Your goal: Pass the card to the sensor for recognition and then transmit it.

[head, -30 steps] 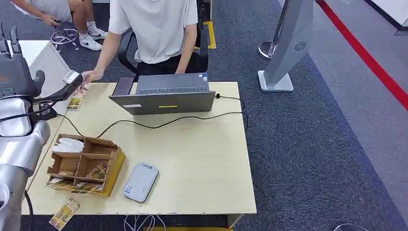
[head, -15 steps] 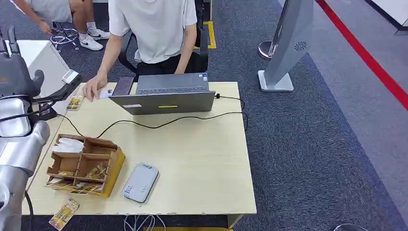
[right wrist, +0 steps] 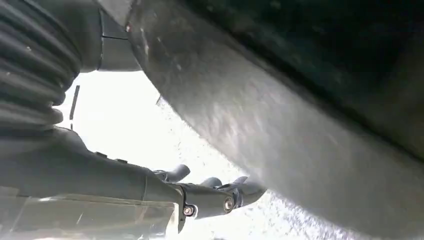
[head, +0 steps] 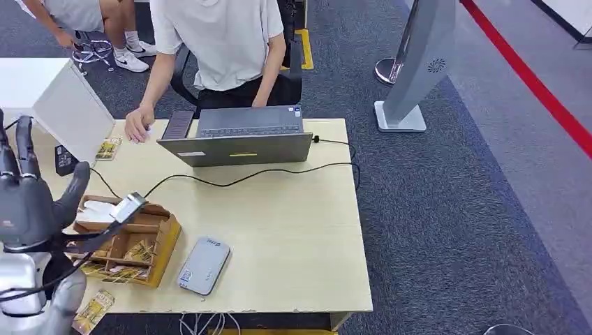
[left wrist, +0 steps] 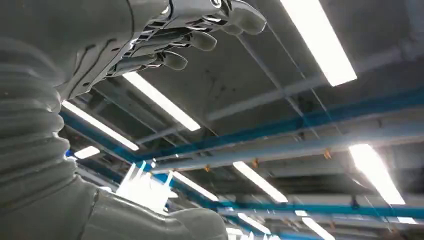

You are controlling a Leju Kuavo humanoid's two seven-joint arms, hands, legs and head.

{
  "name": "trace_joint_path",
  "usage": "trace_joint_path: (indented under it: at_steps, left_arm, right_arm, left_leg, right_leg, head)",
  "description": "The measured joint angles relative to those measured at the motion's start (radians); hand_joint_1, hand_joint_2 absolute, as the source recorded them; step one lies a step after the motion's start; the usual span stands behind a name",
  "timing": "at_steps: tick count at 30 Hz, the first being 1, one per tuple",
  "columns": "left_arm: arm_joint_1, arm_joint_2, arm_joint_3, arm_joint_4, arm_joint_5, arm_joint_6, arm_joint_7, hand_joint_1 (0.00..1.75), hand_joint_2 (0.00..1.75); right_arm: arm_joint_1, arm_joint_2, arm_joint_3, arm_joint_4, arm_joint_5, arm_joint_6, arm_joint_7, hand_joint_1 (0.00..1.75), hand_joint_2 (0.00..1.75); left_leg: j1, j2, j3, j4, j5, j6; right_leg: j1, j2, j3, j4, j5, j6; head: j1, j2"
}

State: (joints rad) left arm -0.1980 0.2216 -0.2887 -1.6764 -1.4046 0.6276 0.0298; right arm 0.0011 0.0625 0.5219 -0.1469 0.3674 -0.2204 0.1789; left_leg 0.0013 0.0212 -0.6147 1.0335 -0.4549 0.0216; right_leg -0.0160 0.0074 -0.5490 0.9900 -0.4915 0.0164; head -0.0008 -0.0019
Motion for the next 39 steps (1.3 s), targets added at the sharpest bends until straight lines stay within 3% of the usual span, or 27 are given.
trace_joint_path:
  at_steps: [4, 10, 19, 22, 26, 28, 31, 33, 35, 39]
  left_arm:
    - [0.151, 0.028, -0.051, -0.118, 0.01, -0.017, 0.011, 0.0, 1.75]
    - [0.242, 0.063, -0.111, -0.198, 0.021, -0.019, -0.002, 0.0, 1.75]
    - [0.332, 0.168, -0.181, -0.274, 0.17, -0.283, -0.047, 0.0, 1.75]
    - [0.36, 0.232, -0.183, -0.284, 0.283, -0.449, -0.066, 0.0, 1.75]
    - [0.378, 0.294, -0.183, -0.289, 0.322, -0.483, -0.084, 0.0, 1.75]
    - [0.384, 0.321, -0.183, -0.291, 0.335, -0.544, -0.069, 0.0, 1.75]
    - [0.408, 0.445, -0.182, -0.291, 0.387, -0.665, -0.009, 0.0, 1.75]
    - [0.425, 0.527, -0.166, -0.291, 0.432, -0.68, -0.005, 0.0, 1.75]
    - [0.433, 0.574, -0.155, -0.291, 0.451, -0.682, -0.012, 0.0, 1.75]
    - [0.446, 0.625, -0.15, -0.291, 0.455, -0.69, -0.014, 0.0, 1.75]
  right_arm:
    - [0.004, 0.014, -0.005, 0.002, -0.009, -0.025, 0.01, 0.0, 1.75]
    - [0.006, 0.013, -0.018, 0.007, -0.026, -0.013, -0.003, 0.0, 1.75]
    - [0.009, 0.013, -0.044, 0.022, -0.064, -0.016, -0.035, 0.0, 1.75]
    - [0.008, 0.014, -0.049, 0.027, -0.078, -0.021, -0.042, 0.0, 1.75]
    - [0.008, 0.014, -0.05, 0.033, -0.08, -0.021, -0.049, 0.0, 1.75]
    - [0.008, 0.014, -0.05, 0.034, -0.081, -0.021, -0.049, 0.0, 1.75]
    - [0.008, 0.014, -0.05, 0.036, -0.088, -0.028, -0.048, 0.0, 1.75]
    - [0.009, 0.014, -0.05, 0.037, -0.092, -0.028, -0.048, 0.0, 1.75]
    - [0.008, 0.014, -0.05, 0.037, -0.092, -0.026, -0.047, 0.0, 1.75]
    - [0.008, 0.014, -0.05, 0.037, -0.092, -0.024, -0.047, 0.0, 1.75]
  left_leg:
    - [0.001, -0.001, 0.0, 0.0, -0.001, -0.001]
    - [0.001, -0.001, 0.0, 0.0, -0.001, -0.001]
    - [0.001, -0.001, 0.0, 0.0, -0.001, -0.001]
    - [0.001, -0.001, 0.0, 0.0, -0.001, -0.001]
    - [0.001, -0.002, 0.0, 0.0, -0.001, -0.001]
    - [0.001, -0.002, 0.0, -0.001, -0.001, -0.001]
    - [0.002, -0.002, 0.0, -0.001, -0.001, -0.001]
    - [0.002, -0.002, 0.0, -0.001, -0.001, -0.002]
    - [0.002, -0.004, 0.0, -0.001, -0.001, -0.002]
    - [0.002, -0.003, 0.0, -0.001, -0.001, -0.001]
  right_leg:
    - [0.0, -0.001, -0.001, 0.0, -0.001, 0.0]
    - [0.0, -0.001, -0.001, 0.0, -0.001, 0.0]
    - [0.0, -0.001, 0.001, 0.0, -0.001, 0.0]
    - [0.001, -0.001, 0.0, 0.0, -0.001, -0.001]
    - [0.001, -0.003, -0.001, 0.0, -0.002, -0.002]
    - [0.001, -0.003, 0.0, 0.0, -0.002, -0.002]
    - [0.002, -0.003, 0.0, 0.001, -0.002, -0.002]
    - [0.001, -0.003, -0.001, 0.001, -0.002, -0.002]
    - [0.002, -0.005, 0.0, 0.001, -0.003, -0.004]
    - [0.002, -0.005, 0.0, 0.001, -0.003, -0.004]
  head:
    - [0.0, 0.0]
    - [0.0, 0.0]
    - [0.0, 0.0]
    - [0.0, 0.0]
    - [-0.001, 0.0]
    - [-0.001, 0.0]
    - [0.0, 0.0]
    - [-0.001, 0.0]
    - [-0.001, 0.0]
    - [-0.001, 0.0]
